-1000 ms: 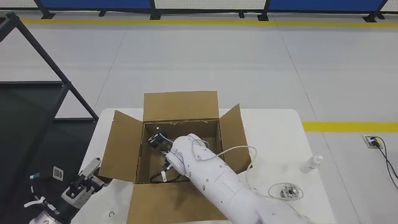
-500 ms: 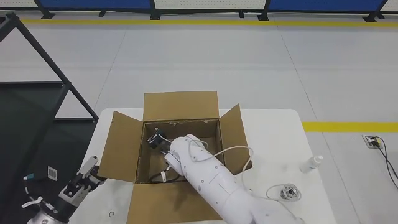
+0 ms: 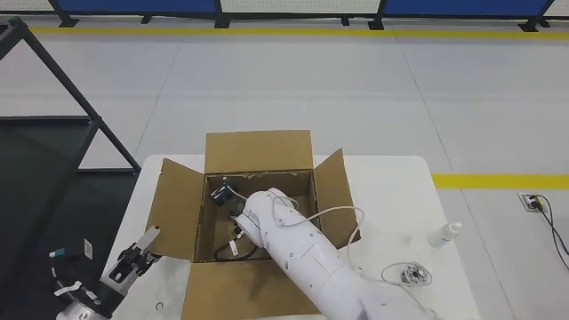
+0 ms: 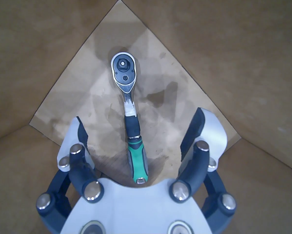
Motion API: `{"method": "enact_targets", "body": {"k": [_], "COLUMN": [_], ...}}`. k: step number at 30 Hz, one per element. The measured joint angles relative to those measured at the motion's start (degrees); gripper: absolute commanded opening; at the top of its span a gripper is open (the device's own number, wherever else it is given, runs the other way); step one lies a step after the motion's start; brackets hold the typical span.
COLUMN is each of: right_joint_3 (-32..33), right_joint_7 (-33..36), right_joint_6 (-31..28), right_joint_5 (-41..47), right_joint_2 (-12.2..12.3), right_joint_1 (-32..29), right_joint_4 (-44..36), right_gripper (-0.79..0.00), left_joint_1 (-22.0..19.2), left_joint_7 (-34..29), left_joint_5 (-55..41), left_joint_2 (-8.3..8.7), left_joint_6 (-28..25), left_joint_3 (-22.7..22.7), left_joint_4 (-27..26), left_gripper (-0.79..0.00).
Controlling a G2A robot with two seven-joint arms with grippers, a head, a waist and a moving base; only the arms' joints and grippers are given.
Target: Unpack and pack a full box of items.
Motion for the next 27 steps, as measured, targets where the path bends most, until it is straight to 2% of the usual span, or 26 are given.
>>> {"method": "enact_targets", "body": {"k": [3, 6, 8, 19, 27], "right_joint_3": [0.06, -0.12, -0.14, -0.24, -0.06], "right_joint_7": [0.4, 1.55, 2.02, 3.25, 4.11], "right_joint_6": [-0.04, -0.53, -0.82, -4.06, -7.39], "right_joint_5": [-0.2, -0.77, -0.98, -2.2, -2.66], "right_joint_2": [0.0, -0.02, -0.02, 0.03, 0.12], "right_joint_1": [-0.03, 0.09, 0.19, 0.43, 1.04], "right_joint_4": [0.13, 0.2, 0.21, 0.75, 1.11], "right_gripper": [-0.018, -0.068, -0.031, -0.058, -0.034], "left_joint_1": [0.68, 1.33, 1.77, 4.22, 5.12], "left_joint_7": [-0.38, -0.78, -1.04, -1.84, -1.85], "left_joint_5": [-0.41, -0.95, -1.48, -2.51, -2.5], "left_joint_2": [0.06, 0.11, 0.15, 0.3, 0.44], "left_joint_6": [-0.03, 0.04, -0.05, -0.74, -1.45], "left_joint_3": [-0.22, -0.45, -0.66, -1.05, -1.57], "left_joint_4": [-0.49, -0.99, -1.31, -2.48, -2.29], "left_gripper": [-0.785, -0.785, -0.785, -0.785, -0.785]}}
